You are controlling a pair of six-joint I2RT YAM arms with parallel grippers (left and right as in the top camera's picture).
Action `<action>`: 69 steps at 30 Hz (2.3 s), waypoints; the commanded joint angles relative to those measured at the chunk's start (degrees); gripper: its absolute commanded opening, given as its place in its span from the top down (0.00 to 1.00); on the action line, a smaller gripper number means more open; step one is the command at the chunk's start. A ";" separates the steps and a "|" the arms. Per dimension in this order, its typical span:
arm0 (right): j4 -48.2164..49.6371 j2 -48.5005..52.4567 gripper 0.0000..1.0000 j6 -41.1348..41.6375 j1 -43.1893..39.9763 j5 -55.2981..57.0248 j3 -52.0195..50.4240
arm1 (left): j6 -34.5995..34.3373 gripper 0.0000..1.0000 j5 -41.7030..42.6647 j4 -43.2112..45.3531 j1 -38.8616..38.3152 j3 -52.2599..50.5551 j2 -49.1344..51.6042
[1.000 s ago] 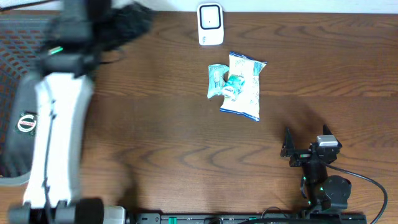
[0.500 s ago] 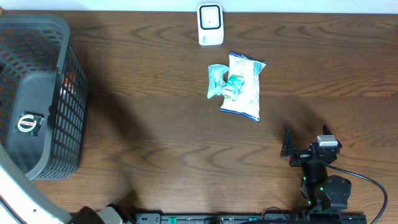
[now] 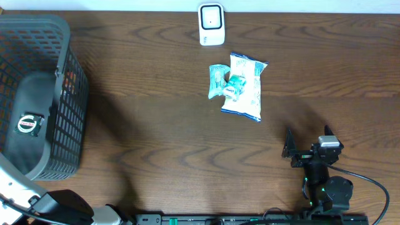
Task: Scan the item barcode
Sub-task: 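Reach the left gripper into the basket and grasp the orange tissue box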
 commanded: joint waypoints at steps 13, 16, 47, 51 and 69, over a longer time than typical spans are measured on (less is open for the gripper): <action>-0.24 -0.15 0.01 -0.81 0.33 0.26 -0.09 | 15.67 0.28 22.01 3.65 -0.72 0.28 14.25; -0.24 -0.15 0.01 -0.81 0.33 0.26 -0.09 | 19.19 0.28 22.01 3.58 -1.99 0.28 16.92; -0.24 -0.15 0.01 -0.81 0.33 0.26 -0.09 | 23.71 0.23 14.71 9.94 -10.73 0.24 30.69; -0.24 -0.15 0.01 -0.81 0.33 0.26 -0.09 | 23.71 0.23 15.17 10.51 -10.73 0.24 31.80; -0.24 -0.15 0.01 -0.81 0.33 0.26 -0.09 | 23.65 0.23 20.20 11.74 -11.72 0.24 38.58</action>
